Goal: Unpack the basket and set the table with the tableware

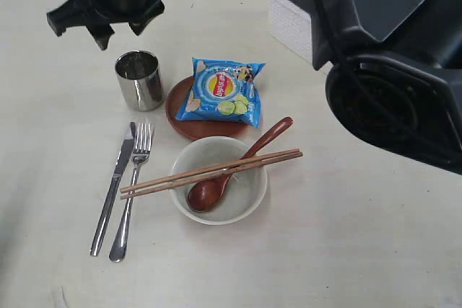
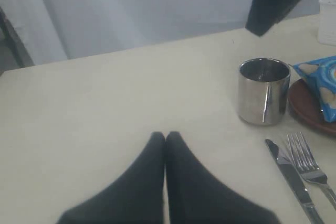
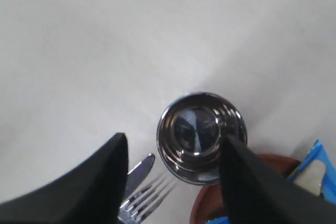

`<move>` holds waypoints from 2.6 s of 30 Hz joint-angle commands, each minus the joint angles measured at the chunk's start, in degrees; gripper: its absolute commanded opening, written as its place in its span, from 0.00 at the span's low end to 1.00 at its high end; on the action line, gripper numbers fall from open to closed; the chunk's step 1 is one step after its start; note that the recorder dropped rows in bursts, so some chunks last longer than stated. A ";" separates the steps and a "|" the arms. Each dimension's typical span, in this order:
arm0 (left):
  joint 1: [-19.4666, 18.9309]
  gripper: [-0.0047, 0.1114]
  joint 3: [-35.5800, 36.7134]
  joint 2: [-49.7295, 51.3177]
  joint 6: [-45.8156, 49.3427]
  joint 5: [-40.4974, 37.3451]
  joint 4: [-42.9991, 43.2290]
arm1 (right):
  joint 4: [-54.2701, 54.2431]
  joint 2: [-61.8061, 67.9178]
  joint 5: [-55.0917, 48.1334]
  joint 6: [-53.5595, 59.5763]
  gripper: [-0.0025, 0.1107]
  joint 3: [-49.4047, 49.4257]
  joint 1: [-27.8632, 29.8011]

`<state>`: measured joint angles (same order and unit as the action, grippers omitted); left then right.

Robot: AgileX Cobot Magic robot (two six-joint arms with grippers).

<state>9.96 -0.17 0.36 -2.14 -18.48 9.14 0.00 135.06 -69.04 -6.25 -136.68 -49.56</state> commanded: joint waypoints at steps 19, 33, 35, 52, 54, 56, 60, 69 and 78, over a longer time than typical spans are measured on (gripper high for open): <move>0.12 0.04 0.17 -0.36 -0.32 -0.09 0.05 | 5.12 -23.49 -0.92 -0.38 0.03 -4.50 -5.40; 0.12 0.04 0.17 -0.36 -0.32 -0.09 0.05 | 13.41 -44.79 -0.92 -1.06 0.03 -4.50 -5.40; 0.12 0.04 0.17 -0.36 -0.32 -0.09 0.05 | 15.25 -47.62 -0.92 -1.06 0.03 -4.50 -5.40; 0.12 0.04 0.17 -0.36 -0.32 -0.09 0.05 | 25.89 -76.25 -0.92 -3.48 0.03 9.97 -5.40; 0.12 0.04 0.17 -0.36 -0.32 -0.09 0.05 | 25.92 -80.20 -0.92 -3.66 0.03 14.57 -5.40; 0.12 0.04 0.17 -0.36 -0.32 -0.09 0.05 | 26.02 -84.78 -0.92 -4.03 0.03 20.08 -5.40; 0.12 0.04 0.17 -0.36 -0.32 -0.09 0.05 | 27.77 -93.92 -0.87 -7.60 0.03 30.87 -5.40; 0.12 0.04 0.17 -0.36 -0.32 -0.09 0.05 | 28.59 -110.88 12.84 -14.16 0.03 47.57 -5.40; 0.12 0.04 0.17 -0.36 -0.32 -0.09 0.05 | 26.00 -119.31 14.98 -14.99 0.03 48.00 -5.40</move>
<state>9.96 -0.17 0.36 -2.14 -18.48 9.14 27.28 17.84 -54.74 -20.89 -88.91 -55.05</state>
